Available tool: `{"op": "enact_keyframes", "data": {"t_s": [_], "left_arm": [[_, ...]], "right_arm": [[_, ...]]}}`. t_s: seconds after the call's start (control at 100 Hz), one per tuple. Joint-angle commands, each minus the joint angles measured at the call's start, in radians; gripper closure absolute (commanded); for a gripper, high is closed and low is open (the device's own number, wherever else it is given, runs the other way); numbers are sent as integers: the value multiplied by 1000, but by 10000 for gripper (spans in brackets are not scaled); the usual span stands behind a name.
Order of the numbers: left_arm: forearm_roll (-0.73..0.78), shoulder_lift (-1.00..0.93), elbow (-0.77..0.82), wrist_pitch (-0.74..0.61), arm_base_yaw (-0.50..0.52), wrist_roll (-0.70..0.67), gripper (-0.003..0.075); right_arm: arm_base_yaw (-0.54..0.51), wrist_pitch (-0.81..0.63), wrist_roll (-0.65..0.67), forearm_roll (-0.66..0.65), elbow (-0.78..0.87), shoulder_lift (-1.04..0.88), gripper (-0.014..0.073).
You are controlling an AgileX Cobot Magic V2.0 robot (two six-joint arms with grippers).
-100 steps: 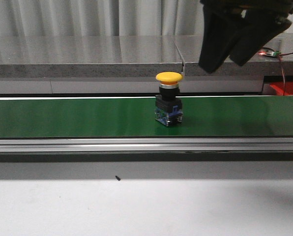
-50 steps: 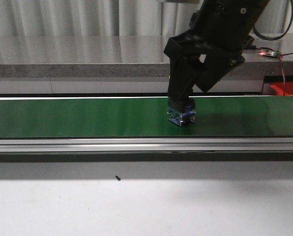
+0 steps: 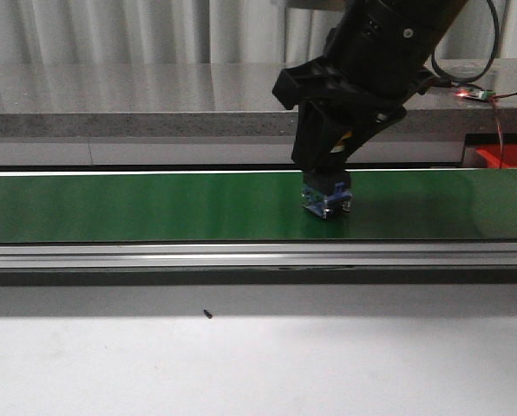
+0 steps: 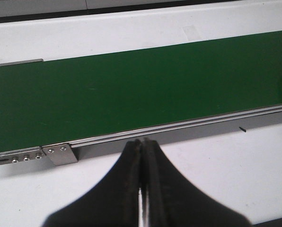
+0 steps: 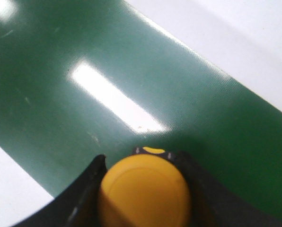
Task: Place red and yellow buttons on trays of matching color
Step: 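Lower the right gripper onto the yellow button on the belt, grasp, then carry the yellow button into the yellow tray and release it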
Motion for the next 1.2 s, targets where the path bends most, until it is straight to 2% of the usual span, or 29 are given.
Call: {"op": "enact_keyframes", "data": {"t_s": [0.0,0.26,0.38,0.57,0.78,1.19], "left_arm": [[-20,0,-25,-65,-7,-11,739],[-20,0,-25,-65,-7,-11,739],[-20,0,-25,-65,-7,-11,739],[-20,0,-25,-65,-7,-11,739],[-20,0,-25,-65,-7,-11,739],[-20,0,-25,-65,-7,-11,739]], "right_arm": [[2,-65,73,-10,-26,-51,494],[-14,-43,347,-190,-23,-118,494],[-45,-38,418,-234,1,-165,494],[-119,-41,435,-248,83,-263,494],[-249,-41,435,-250,187,-392,494],[-616,-49,437,-250,407,-595,494]]}}
